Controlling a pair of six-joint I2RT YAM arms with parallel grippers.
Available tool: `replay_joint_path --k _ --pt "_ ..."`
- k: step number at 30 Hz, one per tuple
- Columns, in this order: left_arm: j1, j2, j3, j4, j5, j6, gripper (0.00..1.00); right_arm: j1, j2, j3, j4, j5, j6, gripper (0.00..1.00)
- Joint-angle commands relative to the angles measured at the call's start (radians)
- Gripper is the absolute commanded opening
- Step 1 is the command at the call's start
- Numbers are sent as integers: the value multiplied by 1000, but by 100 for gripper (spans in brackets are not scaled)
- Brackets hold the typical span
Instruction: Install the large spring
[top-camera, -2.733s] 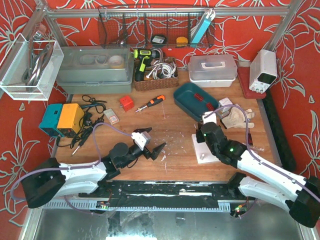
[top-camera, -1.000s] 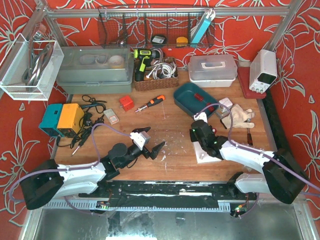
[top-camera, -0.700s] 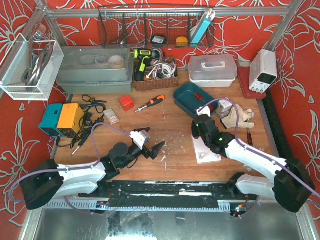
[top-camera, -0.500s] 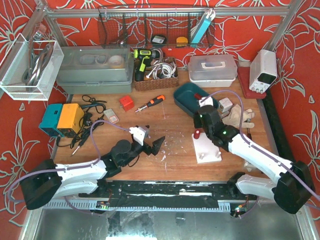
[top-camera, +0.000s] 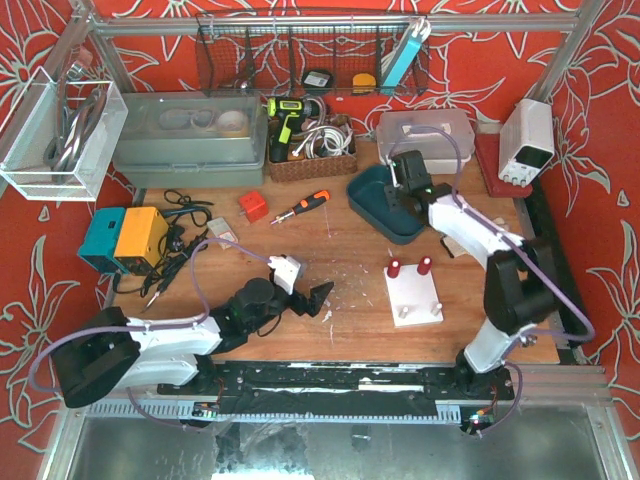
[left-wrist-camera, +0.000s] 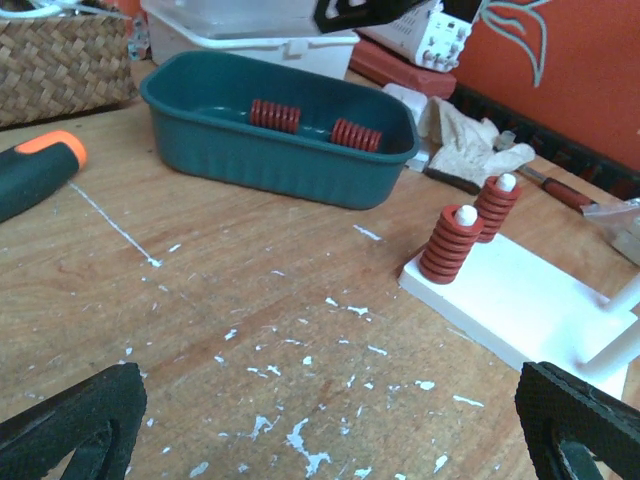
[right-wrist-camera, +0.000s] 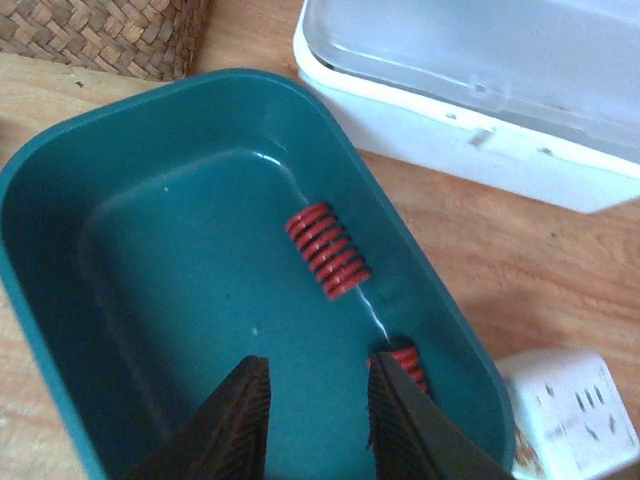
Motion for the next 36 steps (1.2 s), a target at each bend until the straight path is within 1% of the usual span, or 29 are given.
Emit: replay_joint_path --k 1,5,14,22,28,36 --pt "-5 -37 2 22 20 21 100 -20 162 184 -171 -54 -109 32" --pt "-5 -63 -3 20 5 34 100 -25 327 355 -297 -24 -144 31" --pt "-5 -97 -10 13 -6 39 100 -40 528 582 -423 57 -220 34" --pt "-5 -114 -12 8 -4 36 100 -48 626 677 -471 79 -233 35" --pt "-5 -119 -18 12 -4 35 100 -57 674 714 -475 57 -244 36" --pt "-5 -115 -17 14 -7 36 100 -71 784 852 -573 56 -257 37"
